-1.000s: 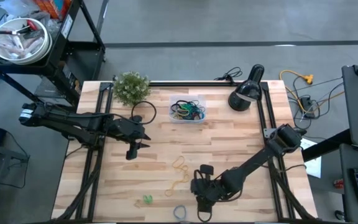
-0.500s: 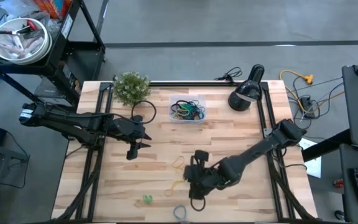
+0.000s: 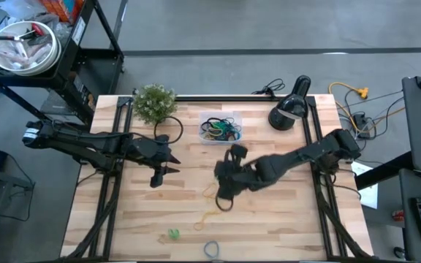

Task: Pick and place rubber bands into bin
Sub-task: Put the green rubberband into the transparent bin

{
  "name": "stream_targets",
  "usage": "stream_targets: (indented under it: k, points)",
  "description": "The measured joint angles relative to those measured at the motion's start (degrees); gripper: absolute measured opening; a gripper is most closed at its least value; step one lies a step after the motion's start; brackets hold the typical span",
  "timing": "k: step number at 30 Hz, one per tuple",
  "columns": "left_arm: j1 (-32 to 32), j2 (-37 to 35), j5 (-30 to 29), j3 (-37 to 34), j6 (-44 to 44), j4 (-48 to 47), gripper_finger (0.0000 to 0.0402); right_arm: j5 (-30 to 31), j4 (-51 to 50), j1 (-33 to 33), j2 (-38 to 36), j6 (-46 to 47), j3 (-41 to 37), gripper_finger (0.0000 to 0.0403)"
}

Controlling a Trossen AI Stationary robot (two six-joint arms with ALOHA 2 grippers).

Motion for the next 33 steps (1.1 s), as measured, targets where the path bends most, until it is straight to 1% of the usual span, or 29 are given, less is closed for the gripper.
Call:
stream_targets:
  k: [5,16,23,30,33]
  points:
    - [0.0,0.08,-0.01,-0.02,0.18,1.14,0.013,2.68,-0.1,-5.62,-0.08,-2.16,0.0,0.0008]
    - [0.0,0.17,-0.01,-0.04,0.35,1.19,0.013,2.9,-0.03,-17.25,-0.08,-4.95,-0.02,0.0008]
    - [0.0,0.17,-0.01,-0.07,0.5,1.21,0.013,2.86,0.32,-22.16,-0.08,-4.93,-0.02,0.0009]
    - [0.0,0.17,-0.05,-0.07,1.55,1.41,0.013,2.25,4.01,-26.02,0.32,-4.95,-0.07,0.0009]
    - [0.0,0.17,-0.05,-0.13,1.59,2.12,0.013,-0.02,5.02,-27.6,1.58,-5.11,-0.11,0.0009]
